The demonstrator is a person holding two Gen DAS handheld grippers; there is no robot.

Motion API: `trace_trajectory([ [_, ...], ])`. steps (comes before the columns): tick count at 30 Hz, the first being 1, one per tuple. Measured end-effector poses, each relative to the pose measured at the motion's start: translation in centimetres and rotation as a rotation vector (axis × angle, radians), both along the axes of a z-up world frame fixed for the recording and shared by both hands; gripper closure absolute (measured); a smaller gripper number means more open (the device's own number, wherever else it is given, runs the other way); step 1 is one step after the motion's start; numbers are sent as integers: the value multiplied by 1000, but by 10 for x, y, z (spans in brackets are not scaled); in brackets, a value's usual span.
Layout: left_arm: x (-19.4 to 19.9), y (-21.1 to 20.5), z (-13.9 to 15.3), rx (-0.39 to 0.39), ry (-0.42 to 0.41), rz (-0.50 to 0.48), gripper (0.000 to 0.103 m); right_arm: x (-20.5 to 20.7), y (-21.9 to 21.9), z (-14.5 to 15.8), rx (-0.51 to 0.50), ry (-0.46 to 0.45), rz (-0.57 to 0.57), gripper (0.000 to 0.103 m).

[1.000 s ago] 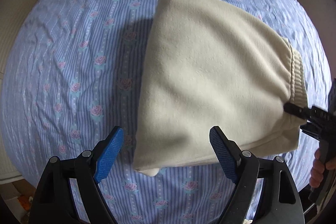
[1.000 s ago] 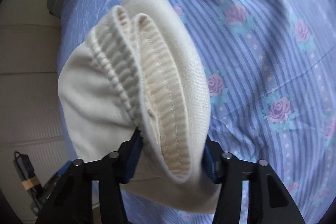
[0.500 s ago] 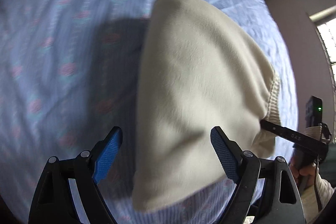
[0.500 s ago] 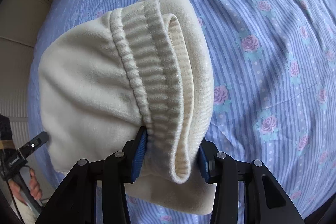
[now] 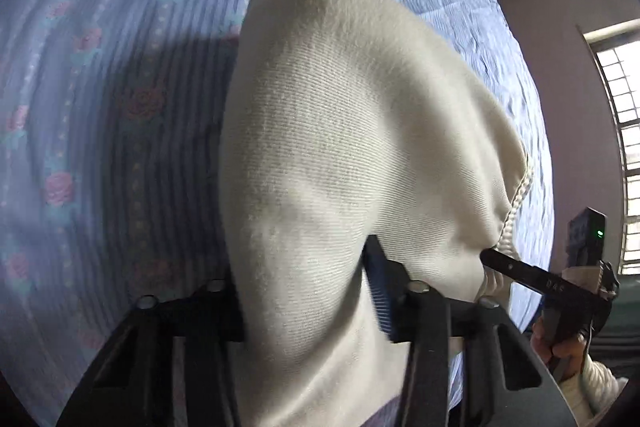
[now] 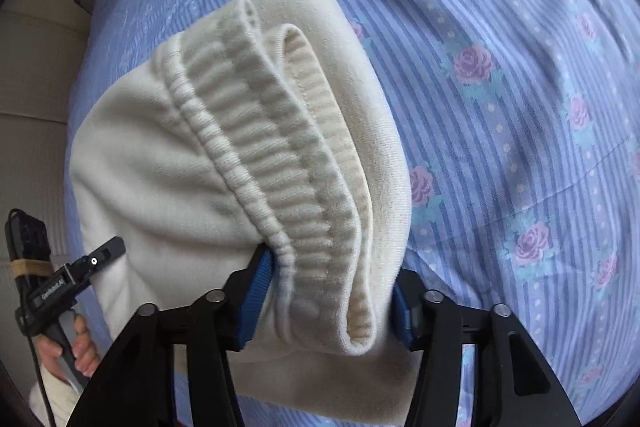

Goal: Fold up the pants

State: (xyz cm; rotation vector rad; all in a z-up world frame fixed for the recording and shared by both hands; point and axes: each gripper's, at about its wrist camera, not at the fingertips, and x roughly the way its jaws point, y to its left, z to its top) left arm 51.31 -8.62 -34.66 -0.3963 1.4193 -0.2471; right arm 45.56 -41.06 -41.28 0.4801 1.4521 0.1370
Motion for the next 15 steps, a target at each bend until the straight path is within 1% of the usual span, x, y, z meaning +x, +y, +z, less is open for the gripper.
trace_trajectory([
  [3, -9, -8, 21, 32, -39, -3, 71, -6, 12, 24, -52, -49, 34, 66],
  [7, -21, -30, 51, 112, -78, -42, 73, -18, 18, 56, -51, -105, 55, 72],
  [10, -26, -42, 67, 159, -85, -71, 73, -27, 22, 80, -46, -153, 83, 73],
  [12, -34, -47, 77, 165, -88, -74, 73, -31, 22, 96, -37, -182, 107, 74],
  [15, -51, -47, 95, 157, -91, -52, 74, -45, 25, 122, -19, -227, 140, 74],
])
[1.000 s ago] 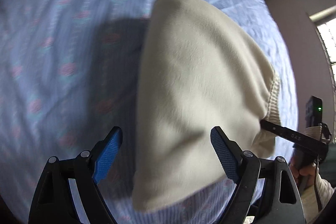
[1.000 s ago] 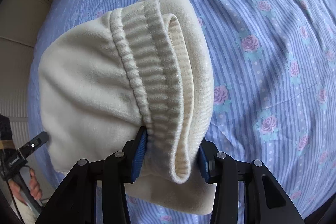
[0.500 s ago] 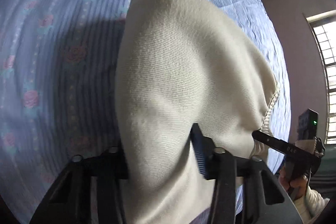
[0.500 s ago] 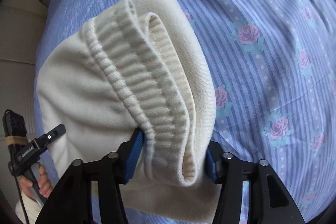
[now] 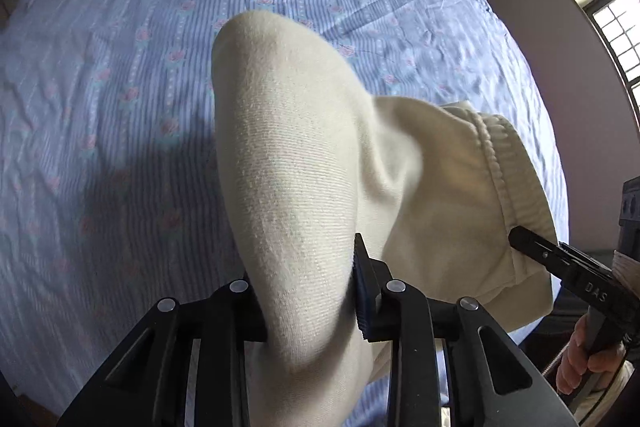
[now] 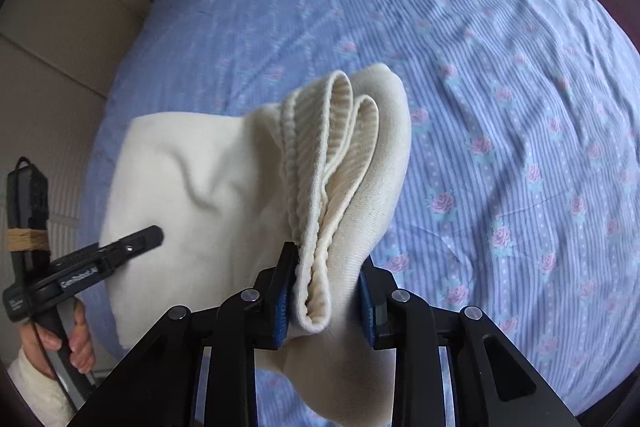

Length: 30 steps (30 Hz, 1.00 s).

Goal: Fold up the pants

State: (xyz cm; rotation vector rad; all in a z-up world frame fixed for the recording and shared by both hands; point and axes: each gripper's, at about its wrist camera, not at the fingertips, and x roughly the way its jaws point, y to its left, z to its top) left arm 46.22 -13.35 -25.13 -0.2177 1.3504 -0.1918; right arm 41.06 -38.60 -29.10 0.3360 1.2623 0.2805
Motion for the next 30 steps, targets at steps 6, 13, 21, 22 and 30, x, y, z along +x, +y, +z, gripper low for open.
trace_trajectory([
  [6, -53, 9, 40, -24, -28, 85, 74, -30, 9, 47, 22, -73, 84, 74],
  [13, -127, 29, 87, 15, -90, 172, 74, -67, 42, 99, 47, -152, 202, 74],
  [21, -187, 98, 120, 19, -156, 234, 74, -98, 119, 137, 51, -189, 317, 74],
  [22, -192, 112, 121, 14, -158, 243, 74, -101, 131, 139, 50, -190, 327, 74],
  [30, -221, 248, 116, -52, -168, 237, 74, -139, 260, 147, 28, -208, 304, 74],
])
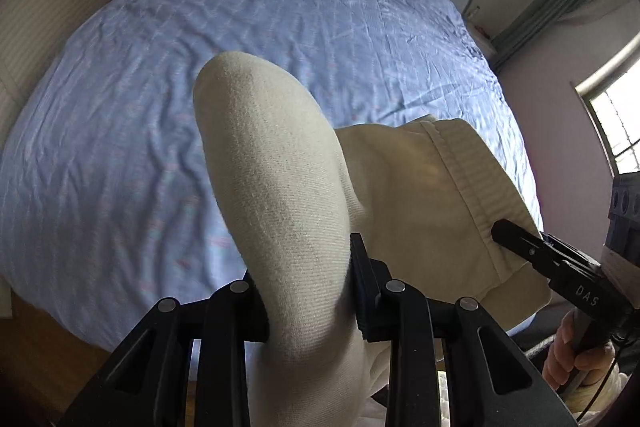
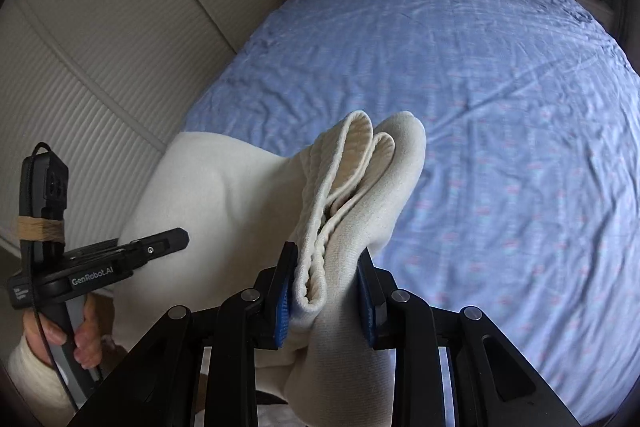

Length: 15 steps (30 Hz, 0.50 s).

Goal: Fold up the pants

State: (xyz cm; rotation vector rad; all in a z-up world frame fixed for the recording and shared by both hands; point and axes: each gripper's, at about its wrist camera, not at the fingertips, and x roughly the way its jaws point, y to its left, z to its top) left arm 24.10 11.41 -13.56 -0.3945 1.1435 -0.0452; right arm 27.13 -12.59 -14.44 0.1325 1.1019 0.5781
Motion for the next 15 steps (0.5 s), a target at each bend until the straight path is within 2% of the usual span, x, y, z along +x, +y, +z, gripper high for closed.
trace_trajectory([
  [2, -3, 38, 1, -14, 4, -23, 74, -9, 32, 0, 15, 33, -26, 74],
  [7, -11, 123, 7, 28, 8, -49, 74, -15, 112, -5, 40, 91, -57, 74],
  [15, 1, 236, 2, 78, 29, -47, 74, 9, 228, -18, 42, 107, 27, 74],
])
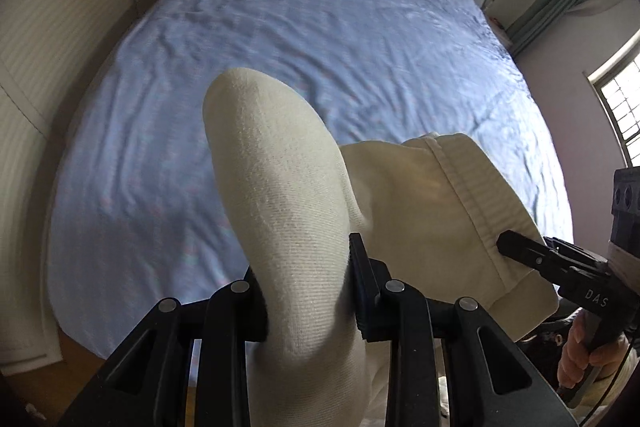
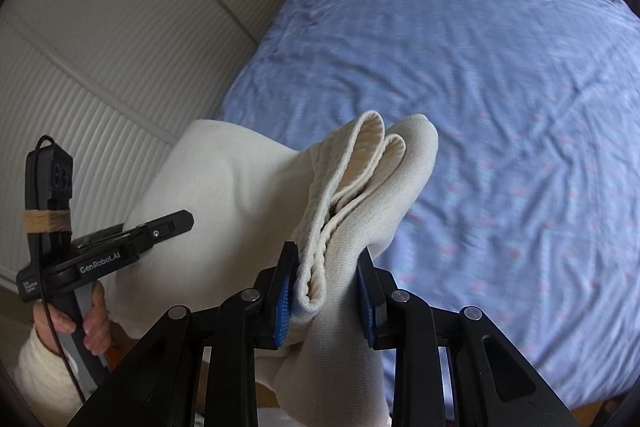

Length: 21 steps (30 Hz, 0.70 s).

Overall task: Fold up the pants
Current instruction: 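Lower the folded bundle onto the bed and open both grippers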

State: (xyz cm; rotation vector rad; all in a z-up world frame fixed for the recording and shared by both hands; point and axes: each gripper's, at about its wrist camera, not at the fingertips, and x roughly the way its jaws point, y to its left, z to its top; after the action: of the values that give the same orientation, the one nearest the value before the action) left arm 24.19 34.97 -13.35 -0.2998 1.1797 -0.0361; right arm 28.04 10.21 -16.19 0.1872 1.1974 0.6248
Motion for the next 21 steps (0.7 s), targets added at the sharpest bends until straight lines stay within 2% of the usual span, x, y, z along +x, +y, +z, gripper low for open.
trace_trajectory([
  [5, 32, 64, -10, 26, -30, 10, 74, 34, 67, -14, -11, 15, 59, 74],
  [9, 74, 105, -21, 27, -44, 16, 75, 72, 105, -22, -15, 22, 71, 74],
  [15, 144, 146, -50, 124, -58, -42, 75, 132, 151, -55, -60, 37, 61, 74],
  [18, 173, 157, -72, 201, -38, -77, 74, 152, 166, -81, -110, 50, 53, 74],
  [21, 193, 173, -109, 284, 72, -65, 67, 160, 170, -118, -166, 148, 35, 74],
])
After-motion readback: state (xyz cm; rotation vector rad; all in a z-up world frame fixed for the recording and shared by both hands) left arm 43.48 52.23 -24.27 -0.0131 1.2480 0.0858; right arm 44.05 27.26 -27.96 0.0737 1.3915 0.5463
